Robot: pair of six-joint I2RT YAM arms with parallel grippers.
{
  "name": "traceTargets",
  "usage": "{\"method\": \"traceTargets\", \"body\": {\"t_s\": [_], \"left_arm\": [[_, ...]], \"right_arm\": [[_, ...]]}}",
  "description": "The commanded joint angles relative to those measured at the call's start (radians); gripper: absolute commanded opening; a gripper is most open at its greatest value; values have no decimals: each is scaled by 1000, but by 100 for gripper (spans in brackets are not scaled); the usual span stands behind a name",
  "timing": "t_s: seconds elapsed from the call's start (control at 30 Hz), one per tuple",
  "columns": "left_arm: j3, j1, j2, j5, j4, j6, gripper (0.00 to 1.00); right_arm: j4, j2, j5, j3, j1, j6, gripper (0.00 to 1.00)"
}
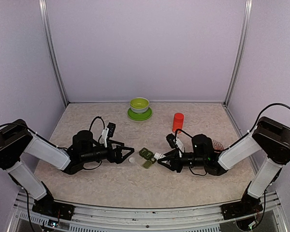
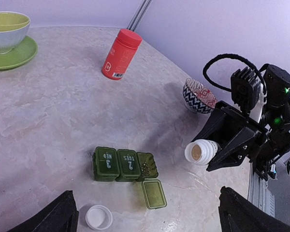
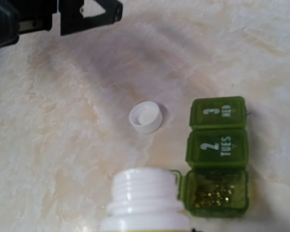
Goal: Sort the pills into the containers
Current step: Pour the pill into the compartment of the pill container, then pass from the right arm to the left
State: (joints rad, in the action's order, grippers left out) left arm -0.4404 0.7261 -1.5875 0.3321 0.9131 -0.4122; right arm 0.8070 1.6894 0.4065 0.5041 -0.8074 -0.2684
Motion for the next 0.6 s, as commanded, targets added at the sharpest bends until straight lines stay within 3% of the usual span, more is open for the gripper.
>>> {"method": "traceTargets", "body": {"t_s": [0.0, 0.3, 0.57], "left_arm": [[-25, 18, -17, 56, 44, 25, 99], [-91, 48, -22, 224, 13, 0, 99], [-263, 118, -1, 269, -203, -24, 99]], "right_arm": [[151, -4, -20, -30, 7, 20, 19], [420, -35, 22, -142, 7, 44, 19], [606, -100, 64, -242, 7, 88, 19]]}}
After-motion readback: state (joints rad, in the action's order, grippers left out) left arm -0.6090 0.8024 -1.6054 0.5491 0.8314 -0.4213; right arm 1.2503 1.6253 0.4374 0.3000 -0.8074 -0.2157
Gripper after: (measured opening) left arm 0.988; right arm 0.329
